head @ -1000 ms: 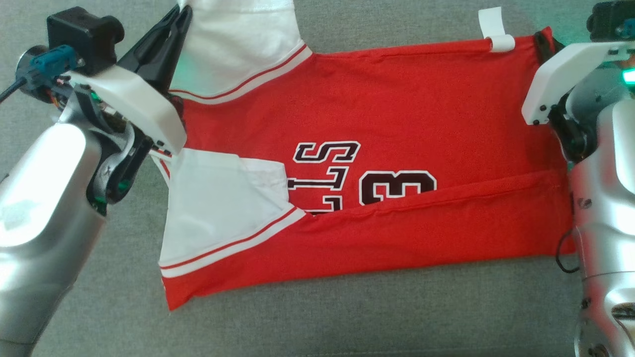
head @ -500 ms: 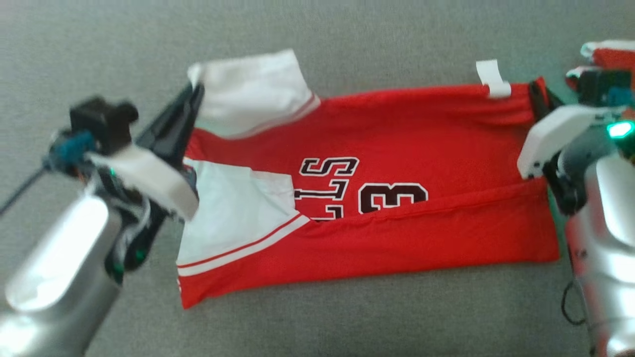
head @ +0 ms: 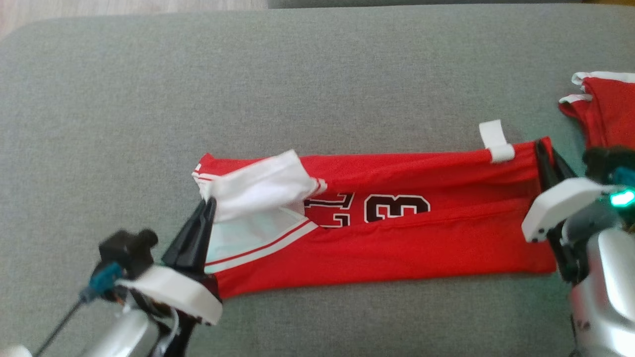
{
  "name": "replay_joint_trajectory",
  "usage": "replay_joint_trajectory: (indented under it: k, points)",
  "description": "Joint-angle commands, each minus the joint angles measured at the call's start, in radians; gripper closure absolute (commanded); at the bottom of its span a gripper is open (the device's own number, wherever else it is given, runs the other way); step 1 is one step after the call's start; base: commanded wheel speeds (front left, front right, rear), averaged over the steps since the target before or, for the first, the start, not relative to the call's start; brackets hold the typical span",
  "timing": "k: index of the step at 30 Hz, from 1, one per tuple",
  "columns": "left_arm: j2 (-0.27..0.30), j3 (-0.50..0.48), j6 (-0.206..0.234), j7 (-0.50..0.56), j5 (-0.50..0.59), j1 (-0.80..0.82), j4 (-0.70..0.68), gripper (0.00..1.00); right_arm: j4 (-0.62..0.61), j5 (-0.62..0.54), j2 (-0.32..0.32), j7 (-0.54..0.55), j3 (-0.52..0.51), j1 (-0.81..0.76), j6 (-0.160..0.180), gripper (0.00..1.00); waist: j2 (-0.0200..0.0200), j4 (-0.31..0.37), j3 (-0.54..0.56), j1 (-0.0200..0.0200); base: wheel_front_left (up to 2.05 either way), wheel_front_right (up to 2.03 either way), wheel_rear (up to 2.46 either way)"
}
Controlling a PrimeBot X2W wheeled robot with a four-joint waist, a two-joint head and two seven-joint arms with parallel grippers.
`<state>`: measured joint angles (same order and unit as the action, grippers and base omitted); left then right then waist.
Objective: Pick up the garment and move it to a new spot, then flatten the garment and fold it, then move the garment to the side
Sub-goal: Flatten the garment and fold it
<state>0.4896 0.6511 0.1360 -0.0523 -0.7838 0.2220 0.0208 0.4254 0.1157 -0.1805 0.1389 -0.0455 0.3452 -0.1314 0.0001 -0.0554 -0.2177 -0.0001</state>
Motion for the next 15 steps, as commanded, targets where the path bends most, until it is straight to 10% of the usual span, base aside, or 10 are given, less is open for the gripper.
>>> replay_joint_trajectory:
  k: [1, 3, 5, 6, 15]
  points:
    - [0.008, -0.037, 0.006, -0.033, -0.006, 0.019, -0.011, 1.00, -0.048, -0.002, 0.006, -0.021, 0.007, -0.004, 0.001, 0.98, -0.0001, 0.001, 0.005, 0.0001, 0.00, 0.00, 0.00]
    - [-0.017, -0.042, 0.006, -0.085, -0.009, -0.005, 0.017, 1.00, -0.058, -0.006, 0.018, -0.036, -0.011, -0.034, 0.001, 0.78, -0.0001, 0.001, 0.014, 0.0001, 0.00, 0.00, 0.00]
    - [-0.034, -0.042, 0.002, -0.136, 0.001, -0.024, 0.041, 0.51, -0.068, -0.009, 0.032, -0.056, -0.026, -0.062, 0.001, 0.33, -0.0001, 0.001, 0.025, 0.0001, 0.00, 0.00, 0.00]
    - [-0.042, -0.042, -0.001, -0.154, 0.005, -0.034, 0.053, 0.00, -0.073, -0.010, 0.037, -0.066, -0.031, -0.077, 0.001, 0.00, -0.0001, 0.001, 0.030, 0.0001, 0.00, 0.00, 0.00]
    - [-0.107, -0.128, 0.012, -0.208, 0.061, -0.143, 0.032, 0.00, -0.128, -0.006, 0.081, -0.127, -0.132, -0.221, 0.001, 0.00, -0.0001, -0.014, 0.089, 0.0001, 0.00, 0.00, 0.00]
